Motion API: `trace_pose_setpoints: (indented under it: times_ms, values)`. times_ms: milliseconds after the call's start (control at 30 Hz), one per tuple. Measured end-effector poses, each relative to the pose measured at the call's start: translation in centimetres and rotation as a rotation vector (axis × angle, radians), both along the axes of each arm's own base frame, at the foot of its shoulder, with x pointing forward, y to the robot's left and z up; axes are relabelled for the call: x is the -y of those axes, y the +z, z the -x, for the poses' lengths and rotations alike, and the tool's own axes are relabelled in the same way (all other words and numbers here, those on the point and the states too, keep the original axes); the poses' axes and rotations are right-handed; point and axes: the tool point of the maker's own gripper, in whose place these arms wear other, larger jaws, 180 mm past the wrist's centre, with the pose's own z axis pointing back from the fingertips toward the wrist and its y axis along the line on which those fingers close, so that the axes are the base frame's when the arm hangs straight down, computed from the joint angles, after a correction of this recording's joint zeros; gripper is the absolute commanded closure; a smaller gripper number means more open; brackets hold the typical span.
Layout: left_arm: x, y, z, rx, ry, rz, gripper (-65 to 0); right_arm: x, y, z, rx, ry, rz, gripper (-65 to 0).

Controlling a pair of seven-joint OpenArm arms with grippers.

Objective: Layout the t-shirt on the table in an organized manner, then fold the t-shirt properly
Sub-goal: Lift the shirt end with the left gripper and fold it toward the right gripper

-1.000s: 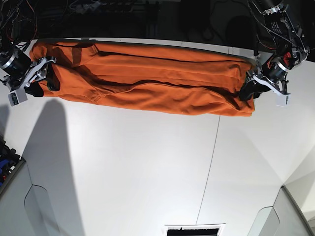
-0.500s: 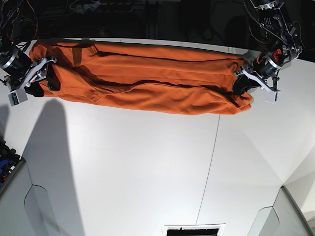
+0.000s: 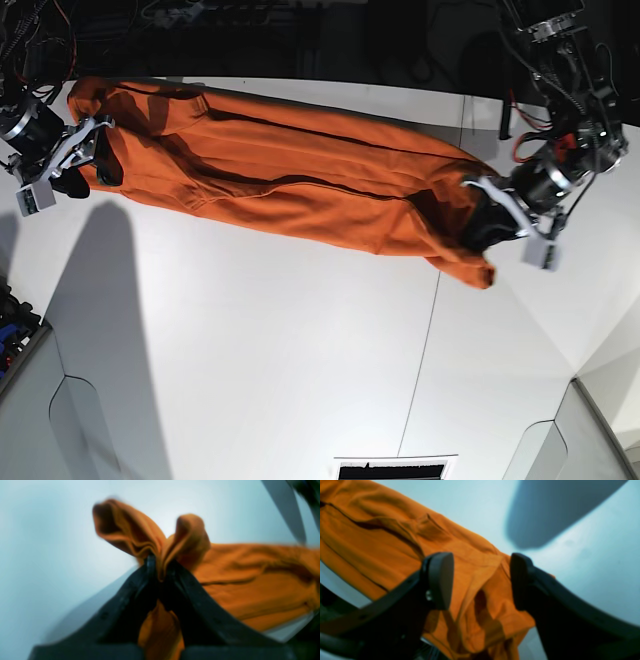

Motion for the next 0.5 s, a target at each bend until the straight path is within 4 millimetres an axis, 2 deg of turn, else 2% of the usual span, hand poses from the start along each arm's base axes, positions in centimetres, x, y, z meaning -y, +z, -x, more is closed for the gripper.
trace_pose_setpoints:
  times_ms: [200,333,400,500]
  values:
    - [10.5,-0.1,0.7,-0.016,-0.203,-0.021,0.0,0.0,0.0,0.0,-0.001,0.000,0.003,-35.1]
    - [16.6,0.1,1.5,-0.005,-0.296,-0.010,0.0,0.0,0.0,0.0,-0.001,0.000,0.002,-35.1]
    - [18.7,0.0,1.6,0.001,-0.319,-0.006,0.0,0.0,0.0,0.0,-0.001,0.000,0.003,-35.1]
    - [19.7,-1.8,1.8,-0.046,-0.319,-0.010,0.0,0.1,-0.2,0.1,-0.012,0.001,0.006,-35.1]
